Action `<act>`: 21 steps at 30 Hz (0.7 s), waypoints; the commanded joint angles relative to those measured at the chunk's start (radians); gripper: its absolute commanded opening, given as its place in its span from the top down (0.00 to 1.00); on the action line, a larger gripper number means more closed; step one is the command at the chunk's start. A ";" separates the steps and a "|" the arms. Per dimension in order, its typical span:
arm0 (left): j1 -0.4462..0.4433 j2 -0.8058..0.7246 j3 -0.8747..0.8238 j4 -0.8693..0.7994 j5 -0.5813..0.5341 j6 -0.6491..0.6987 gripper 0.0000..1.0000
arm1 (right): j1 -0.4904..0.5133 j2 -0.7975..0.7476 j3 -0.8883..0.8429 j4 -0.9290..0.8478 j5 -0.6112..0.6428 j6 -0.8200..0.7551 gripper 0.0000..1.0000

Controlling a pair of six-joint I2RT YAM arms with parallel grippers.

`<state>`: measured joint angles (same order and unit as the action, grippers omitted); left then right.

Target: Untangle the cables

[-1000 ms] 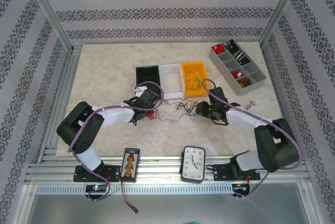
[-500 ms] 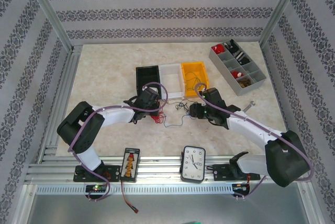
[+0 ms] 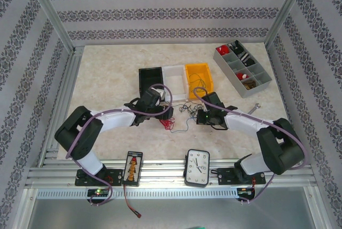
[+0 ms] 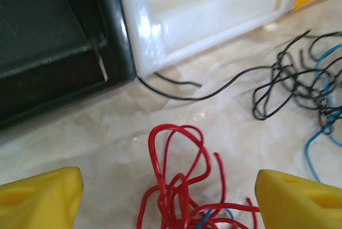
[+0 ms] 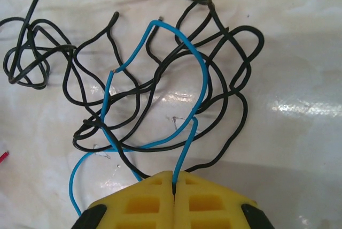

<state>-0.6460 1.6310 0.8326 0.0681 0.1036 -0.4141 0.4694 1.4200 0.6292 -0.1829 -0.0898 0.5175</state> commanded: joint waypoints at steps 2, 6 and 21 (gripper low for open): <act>-0.004 -0.039 0.071 0.006 0.021 0.037 0.15 | -0.008 -0.046 -0.020 0.015 0.019 0.004 1.00; -0.028 0.043 0.197 -0.052 0.095 0.065 0.16 | -0.030 -0.081 -0.048 0.017 0.010 0.011 1.00; -0.122 0.366 0.516 -0.301 0.068 0.072 0.38 | -0.060 -0.148 -0.082 0.026 -0.011 0.020 1.00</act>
<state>-0.7570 1.9884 1.3045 -0.1631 0.1898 -0.3641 0.4206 1.2934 0.5598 -0.1703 -0.0940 0.5243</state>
